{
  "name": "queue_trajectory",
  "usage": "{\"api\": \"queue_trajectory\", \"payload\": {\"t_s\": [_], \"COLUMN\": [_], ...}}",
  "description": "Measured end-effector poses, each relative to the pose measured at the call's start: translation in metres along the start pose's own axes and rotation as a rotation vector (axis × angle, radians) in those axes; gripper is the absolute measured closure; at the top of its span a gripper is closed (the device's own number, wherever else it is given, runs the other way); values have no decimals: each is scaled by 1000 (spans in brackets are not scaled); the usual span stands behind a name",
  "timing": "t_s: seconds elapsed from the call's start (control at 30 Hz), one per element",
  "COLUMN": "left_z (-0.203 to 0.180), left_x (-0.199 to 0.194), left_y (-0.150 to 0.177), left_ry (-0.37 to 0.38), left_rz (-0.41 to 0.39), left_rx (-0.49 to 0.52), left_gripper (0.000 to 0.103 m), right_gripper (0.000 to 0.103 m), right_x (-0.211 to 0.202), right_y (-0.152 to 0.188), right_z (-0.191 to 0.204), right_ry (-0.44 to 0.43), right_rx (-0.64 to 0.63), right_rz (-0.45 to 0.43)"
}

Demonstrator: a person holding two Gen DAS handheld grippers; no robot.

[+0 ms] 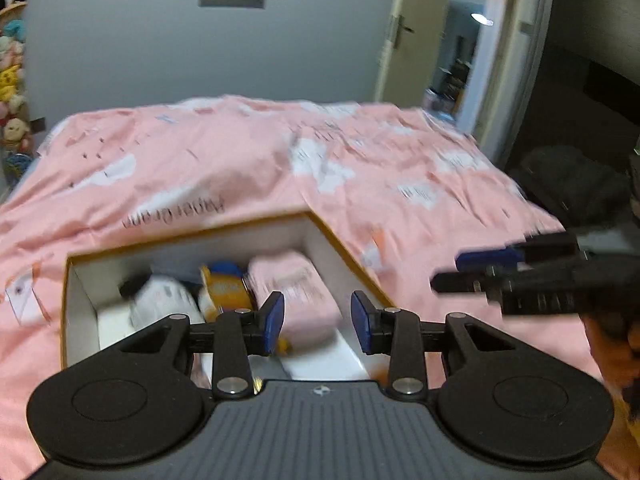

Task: Organize objects
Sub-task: 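Open the left gripper to release the pouch and withdraw both grippers, then grasp the orange crocheted fruit with the left gripper while the right grasps the yellow tape measure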

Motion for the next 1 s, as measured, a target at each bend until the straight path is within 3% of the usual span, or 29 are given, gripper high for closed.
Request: {"api": "queue_trajectory", "payload": {"t_s": [0.17,0.3,0.4,0.53,0.7,1.0], "left_z": [0,14,21,19,17,10], "left_x": [1,35,55,66,71,92], "left_y": [54,91,118,133,134,143], "left_ry": [30,-6,-76,-73,-90,-151], "left_rz": [114,204,276,291,240,280], "left_rx": [-72,-189,-164,-181,-224,-280], "left_gripper": [62,62,62,62,55,48], "right_gripper": [58,78,81,81,81,80], "right_x": [-5,16,30,39,45,53], "right_y": [49,91,117,134,137,141], "right_z": [10,19,27,30,29,23], "right_ry": [20,73,109,107,104,109], "right_rx": [84,99,78,73,69,103], "right_rz": [36,128,182,205,204,219]}}
Point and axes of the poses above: each gripper's, at about its wrist camera, not at the fingertips, and x roughly the way its jaws point, z to its left, y to its underside, the point moved 8 cm from there along x, roughly the way its jaws point, and after that the axes turned 13 degrees about -x, right-handed, at the moved point
